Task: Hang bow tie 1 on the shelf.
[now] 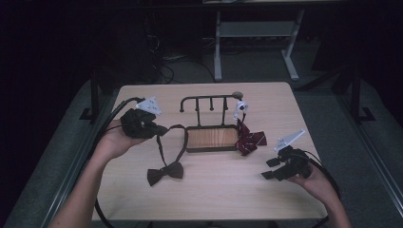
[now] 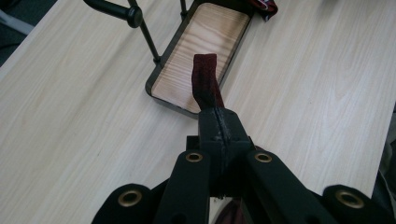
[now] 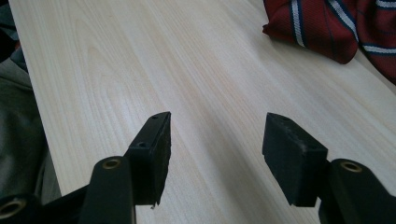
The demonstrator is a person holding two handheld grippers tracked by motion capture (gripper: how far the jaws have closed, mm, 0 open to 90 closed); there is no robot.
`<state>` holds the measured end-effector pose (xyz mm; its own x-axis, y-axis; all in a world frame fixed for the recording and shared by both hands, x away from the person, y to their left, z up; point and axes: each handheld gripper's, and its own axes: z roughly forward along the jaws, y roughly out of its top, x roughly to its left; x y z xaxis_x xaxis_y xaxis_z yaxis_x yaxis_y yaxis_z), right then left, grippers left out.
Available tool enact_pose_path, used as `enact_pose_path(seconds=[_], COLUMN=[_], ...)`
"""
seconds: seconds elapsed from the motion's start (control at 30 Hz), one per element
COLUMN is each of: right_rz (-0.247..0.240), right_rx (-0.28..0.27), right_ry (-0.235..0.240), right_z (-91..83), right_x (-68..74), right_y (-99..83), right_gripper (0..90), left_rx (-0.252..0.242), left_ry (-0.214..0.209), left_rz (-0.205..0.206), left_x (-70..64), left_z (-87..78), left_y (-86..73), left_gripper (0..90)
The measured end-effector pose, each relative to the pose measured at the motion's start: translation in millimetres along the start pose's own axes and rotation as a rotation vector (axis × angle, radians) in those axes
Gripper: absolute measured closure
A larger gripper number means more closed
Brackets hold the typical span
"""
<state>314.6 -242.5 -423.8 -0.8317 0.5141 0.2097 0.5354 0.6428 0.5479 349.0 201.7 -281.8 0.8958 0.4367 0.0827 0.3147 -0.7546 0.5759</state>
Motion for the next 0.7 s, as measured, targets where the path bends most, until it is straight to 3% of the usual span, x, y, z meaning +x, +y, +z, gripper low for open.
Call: enact_pose_path(seconds=[0.5, 0.7], right_rz=[-0.002, -0.001], right_rx=[0.001, -0.001], right_ry=[-0.001, -0.005], right_z=[-0.8, -2.6], right_x=[0.4, 0.9], right_y=[0.3, -0.2], right_gripper=[42.4, 42.3], left_rx=[0.022, 0.031], left_ry=[-0.008, -0.004], left_rz=[-0.012, 0.006], left_x=[12.2, 10.9], left_z=[0.2, -1.7], left_y=[10.0, 16.8], left_gripper=[90.0, 90.0])
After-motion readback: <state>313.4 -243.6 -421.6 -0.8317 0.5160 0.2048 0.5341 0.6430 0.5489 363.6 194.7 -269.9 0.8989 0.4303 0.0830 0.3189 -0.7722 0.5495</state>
